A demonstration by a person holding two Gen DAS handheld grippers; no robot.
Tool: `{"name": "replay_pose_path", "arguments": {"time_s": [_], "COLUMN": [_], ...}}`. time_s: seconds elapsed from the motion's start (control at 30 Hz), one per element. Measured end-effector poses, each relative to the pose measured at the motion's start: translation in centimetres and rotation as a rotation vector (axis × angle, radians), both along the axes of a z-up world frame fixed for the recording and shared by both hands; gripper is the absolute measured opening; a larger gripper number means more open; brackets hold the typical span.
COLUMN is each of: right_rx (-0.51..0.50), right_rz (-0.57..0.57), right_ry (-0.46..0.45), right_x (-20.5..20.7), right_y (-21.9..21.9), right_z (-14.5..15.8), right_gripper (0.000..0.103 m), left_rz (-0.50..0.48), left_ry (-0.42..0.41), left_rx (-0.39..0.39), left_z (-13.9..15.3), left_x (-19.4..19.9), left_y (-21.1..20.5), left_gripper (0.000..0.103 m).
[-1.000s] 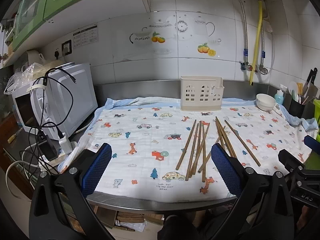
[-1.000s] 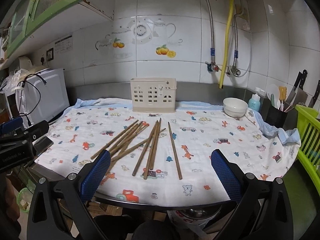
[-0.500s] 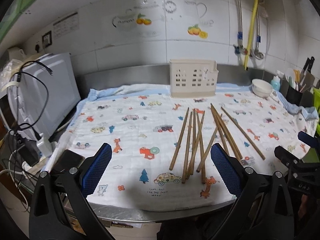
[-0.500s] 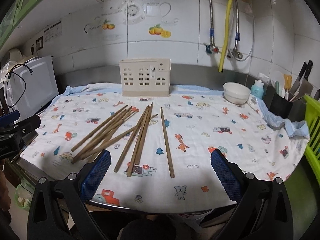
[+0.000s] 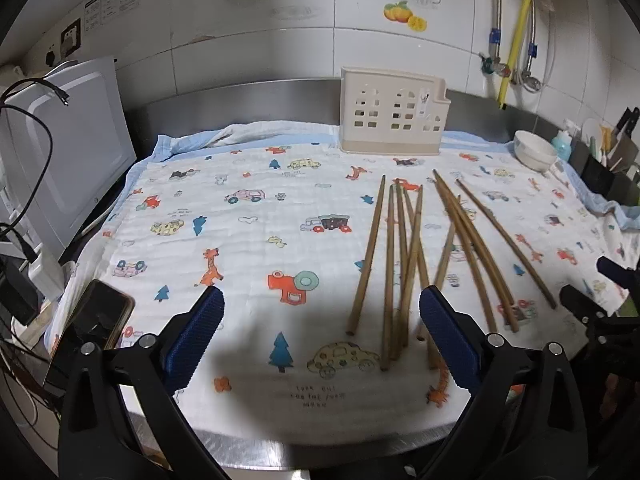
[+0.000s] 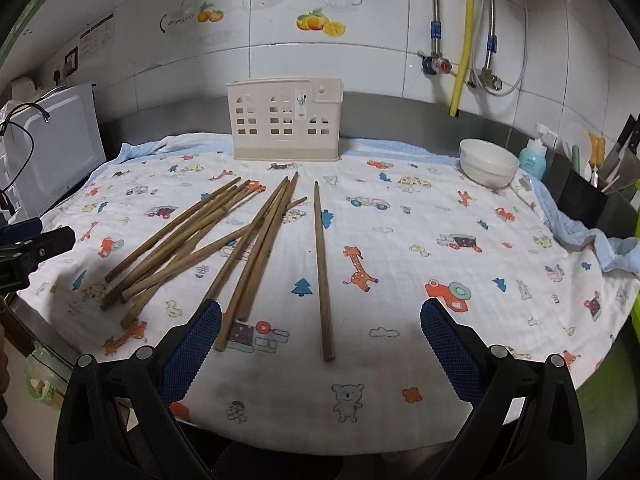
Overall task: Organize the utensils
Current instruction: 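Lower both grippers toward the scattered wooden chopsticks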
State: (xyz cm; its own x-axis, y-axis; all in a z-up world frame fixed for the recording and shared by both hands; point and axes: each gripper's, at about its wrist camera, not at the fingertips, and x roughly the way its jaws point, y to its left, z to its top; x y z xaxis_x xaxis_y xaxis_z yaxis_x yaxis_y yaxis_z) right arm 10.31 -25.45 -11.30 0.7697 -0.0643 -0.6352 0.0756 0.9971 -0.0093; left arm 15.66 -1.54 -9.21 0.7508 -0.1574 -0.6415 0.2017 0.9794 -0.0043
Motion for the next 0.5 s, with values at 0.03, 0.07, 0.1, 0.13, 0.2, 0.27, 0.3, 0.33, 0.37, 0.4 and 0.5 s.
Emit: {"name": "replay_pose_path", "arguments": {"time_s": [0.03, 0.07, 0.1, 0.13, 0.2, 0.27, 0.3, 0.33, 0.37, 0.4, 0.5], "right_rx": [-0.001, -0.002, 0.0, 0.004, 0.017, 0.029, 0.032, 0.036, 0.039, 0.039, 0.041], "right_rz": [0.001, 0.001, 0.003, 0.006, 0.013, 0.014, 0.012, 0.014, 0.017, 0.018, 0.018], "right_ry": [0.003, 0.004, 0.006, 0.008, 0.019, 0.04, 0.045, 0.052, 0.058, 0.065, 0.074], "right_x": [0.2, 0.3, 0.5, 0.7, 1.0, 1.5, 1.7, 1.8, 2.0, 2.1, 2.4], "right_y": [0.0, 0.0, -0.1, -0.1, -0.3, -0.5, -0.6, -0.7, -0.7, -0.7, -0.7], "right_z": [-0.1, -0.3, -0.4, -0.5, -0.9, -1.5, -1.7, -1.9, -2.1, -2.4, -2.9], "right_gripper": [0.096, 0.096, 0.095, 0.093, 0.082, 0.078, 0.076, 0.073, 0.07, 0.067, 0.059], "left_rz": [-0.007, -0.014, -0.019, -0.028, -0.042, -0.05, -0.058, -0.067, -0.072, -0.076, -0.09], "left_ry": [0.013, 0.029, 0.037, 0.044, 0.06, 0.077, 0.084, 0.093, 0.102, 0.11, 0.132], "left_rx": [0.004, 0.007, 0.007, 0.008, 0.017, 0.021, 0.02, 0.016, 0.014, 0.015, 0.019], "left_z": [-0.2, -0.6, -0.8, -1.0, -1.7, -2.2, -2.4, -2.7, -2.9, -3.1, -3.7], "left_x": [0.4, 0.7, 1.0, 1.2, 1.7, 2.2, 2.4, 2.6, 2.8, 3.0, 3.7], "left_y": [-0.1, -0.3, -0.4, -0.5, -0.8, -1.0, -1.0, -1.2, -1.2, -1.3, -1.6], "left_gripper": [0.086, 0.083, 0.08, 0.078, 0.071, 0.064, 0.062, 0.059, 0.055, 0.053, 0.044]}}
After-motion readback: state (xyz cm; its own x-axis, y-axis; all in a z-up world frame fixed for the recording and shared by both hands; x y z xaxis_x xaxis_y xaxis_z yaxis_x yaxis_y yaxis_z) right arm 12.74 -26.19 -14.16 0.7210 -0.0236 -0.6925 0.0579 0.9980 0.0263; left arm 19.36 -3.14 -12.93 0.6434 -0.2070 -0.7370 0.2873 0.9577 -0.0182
